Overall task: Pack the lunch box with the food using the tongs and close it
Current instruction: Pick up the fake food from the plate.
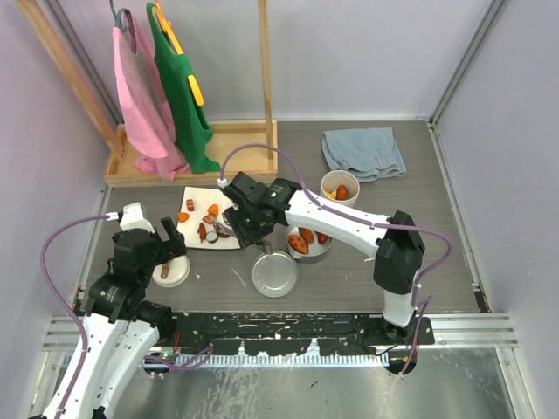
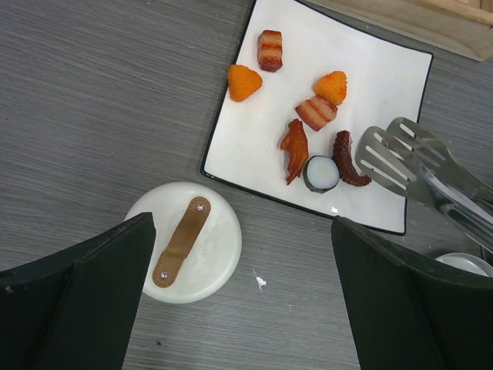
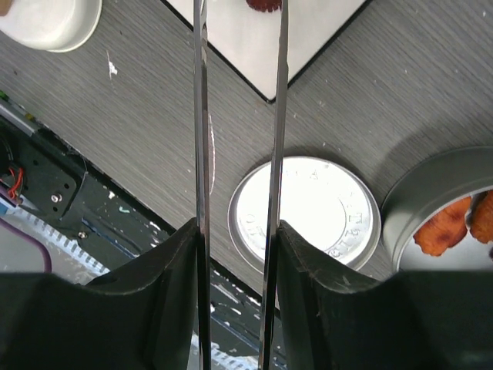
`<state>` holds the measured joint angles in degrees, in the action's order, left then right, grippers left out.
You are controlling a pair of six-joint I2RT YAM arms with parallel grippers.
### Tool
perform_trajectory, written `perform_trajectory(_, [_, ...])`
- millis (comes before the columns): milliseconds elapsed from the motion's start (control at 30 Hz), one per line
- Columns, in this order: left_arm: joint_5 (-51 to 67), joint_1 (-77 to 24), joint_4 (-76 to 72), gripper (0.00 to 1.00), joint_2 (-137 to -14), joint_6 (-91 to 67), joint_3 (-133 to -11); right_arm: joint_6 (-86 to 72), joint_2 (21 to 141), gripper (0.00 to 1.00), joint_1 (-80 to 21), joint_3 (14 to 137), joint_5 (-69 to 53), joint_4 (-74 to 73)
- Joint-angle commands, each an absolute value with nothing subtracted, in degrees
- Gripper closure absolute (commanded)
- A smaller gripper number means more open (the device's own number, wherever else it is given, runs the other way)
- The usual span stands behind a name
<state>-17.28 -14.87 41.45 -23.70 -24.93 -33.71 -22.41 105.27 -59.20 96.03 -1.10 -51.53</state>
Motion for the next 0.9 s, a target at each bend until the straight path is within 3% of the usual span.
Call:
perform_trajectory(0, [-17.80,-14.60,40.01,0.02,-23.46,-25.23,-34.54,-21.44,107.82,0.54,-59.77,100.43,0.93,-49.58])
perform_trajectory(867, [-17.84,-14.60,40.00,0.02,-23.56,-25.22,-34.64,-20.48,112.46,0.58,-59.89,103.12,6.90,-52.27])
